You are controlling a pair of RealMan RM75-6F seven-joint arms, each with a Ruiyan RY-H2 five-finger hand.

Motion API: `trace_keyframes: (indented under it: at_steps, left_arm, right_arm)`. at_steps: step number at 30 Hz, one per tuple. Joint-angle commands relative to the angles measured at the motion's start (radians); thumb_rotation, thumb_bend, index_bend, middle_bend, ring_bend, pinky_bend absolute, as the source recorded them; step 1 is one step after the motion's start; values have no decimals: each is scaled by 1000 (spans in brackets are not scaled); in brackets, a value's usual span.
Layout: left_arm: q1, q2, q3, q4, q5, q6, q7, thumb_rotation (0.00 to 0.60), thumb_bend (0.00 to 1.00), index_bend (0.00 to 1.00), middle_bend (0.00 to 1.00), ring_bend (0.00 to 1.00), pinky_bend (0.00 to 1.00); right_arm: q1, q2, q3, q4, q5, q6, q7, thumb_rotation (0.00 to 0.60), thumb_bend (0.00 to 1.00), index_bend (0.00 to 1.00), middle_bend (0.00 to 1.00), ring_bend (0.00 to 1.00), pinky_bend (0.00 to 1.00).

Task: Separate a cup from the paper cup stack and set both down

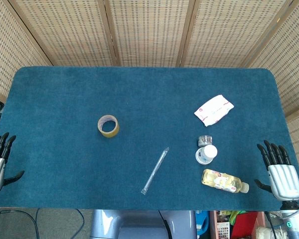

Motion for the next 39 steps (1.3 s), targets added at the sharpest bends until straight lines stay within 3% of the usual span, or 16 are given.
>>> trace_keyframes:
  at_steps: [1, 15, 22, 30, 39]
  left_arm:
    - [0, 1, 0, 0, -1, -1, -3, 600, 176, 0, 0, 0, 0]
    - [3, 10, -1, -7, 0, 5, -13, 600, 177, 0, 0, 0, 0]
    - [3, 11, -2, -11, 0, 6, -9, 600, 177, 0, 0, 0, 0]
    - [-3, 6, -1, -14, 0, -5, 9, 600, 177, 0, 0, 0, 0]
    - [-6, 3, -1, -8, -9, -16, 2, 600, 176, 0, 0, 0, 0]
  right_arm:
    - [0, 0, -1, -2, -1, 0, -1, 600, 91, 33, 0, 0, 70]
    - [3, -7, -4, -6, -33, 15, 11, 600, 90, 38, 0, 0, 71]
    - [27, 18, 11, -60, -38, -4, -13, 600, 91, 198, 1, 0, 154]
    - [119, 86, 43, -244, 25, -153, -142, 600, 100, 305, 128, 0, 263]
    - [246, -3, 85, -291, 213, -319, -336, 600, 113, 342, 171, 25, 305]
